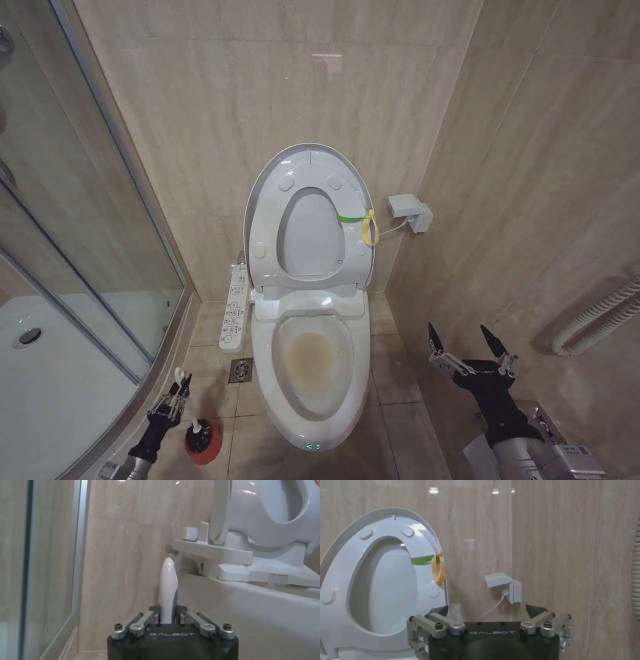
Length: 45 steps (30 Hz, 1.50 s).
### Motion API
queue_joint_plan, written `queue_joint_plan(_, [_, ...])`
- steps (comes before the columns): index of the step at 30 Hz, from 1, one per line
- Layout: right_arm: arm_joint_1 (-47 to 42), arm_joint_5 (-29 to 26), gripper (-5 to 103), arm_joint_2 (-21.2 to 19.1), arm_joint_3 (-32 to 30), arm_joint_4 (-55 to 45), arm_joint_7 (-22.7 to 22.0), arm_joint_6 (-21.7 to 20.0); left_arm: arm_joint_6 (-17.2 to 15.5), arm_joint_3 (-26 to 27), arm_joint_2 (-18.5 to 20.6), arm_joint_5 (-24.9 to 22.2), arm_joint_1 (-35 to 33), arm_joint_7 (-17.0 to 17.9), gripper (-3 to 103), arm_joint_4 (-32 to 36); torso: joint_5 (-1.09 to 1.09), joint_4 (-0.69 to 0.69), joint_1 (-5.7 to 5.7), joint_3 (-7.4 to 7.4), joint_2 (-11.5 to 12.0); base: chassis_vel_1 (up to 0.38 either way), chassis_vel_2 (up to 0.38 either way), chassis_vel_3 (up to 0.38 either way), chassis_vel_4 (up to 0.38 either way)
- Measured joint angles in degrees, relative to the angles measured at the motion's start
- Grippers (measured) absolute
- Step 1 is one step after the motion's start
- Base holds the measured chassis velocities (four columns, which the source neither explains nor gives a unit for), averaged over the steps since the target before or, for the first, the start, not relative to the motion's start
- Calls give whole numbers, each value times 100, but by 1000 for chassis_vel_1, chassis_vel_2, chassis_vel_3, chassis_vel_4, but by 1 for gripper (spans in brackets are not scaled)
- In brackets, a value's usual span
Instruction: Open the toilet lid, clean the toilet bowl with a toilet brush, close the toilet lid, and flush.
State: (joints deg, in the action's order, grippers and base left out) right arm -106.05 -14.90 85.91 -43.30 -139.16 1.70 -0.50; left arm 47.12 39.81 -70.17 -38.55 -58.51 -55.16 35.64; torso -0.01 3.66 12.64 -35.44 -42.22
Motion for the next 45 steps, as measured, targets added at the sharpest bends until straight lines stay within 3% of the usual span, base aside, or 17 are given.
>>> queue_joint_plan(25, [0,0,100,0,0,0,0,0,2,34,-47,288,-42,-273,19,-186,1,0,0,0,1,0,0,0,0])
queue_joint_plan(33, [0,0,100,0,0,0,0,0,2,180,-56,686,-275,-285,19,102,1,0,0,0,1,0,0,0,0])
queue_joint_plan(45, [0,0,100,0,0,0,0,0,2,431,-148,855,-655,-353,19,291,1,0,0,0,1,0,0,0,0])
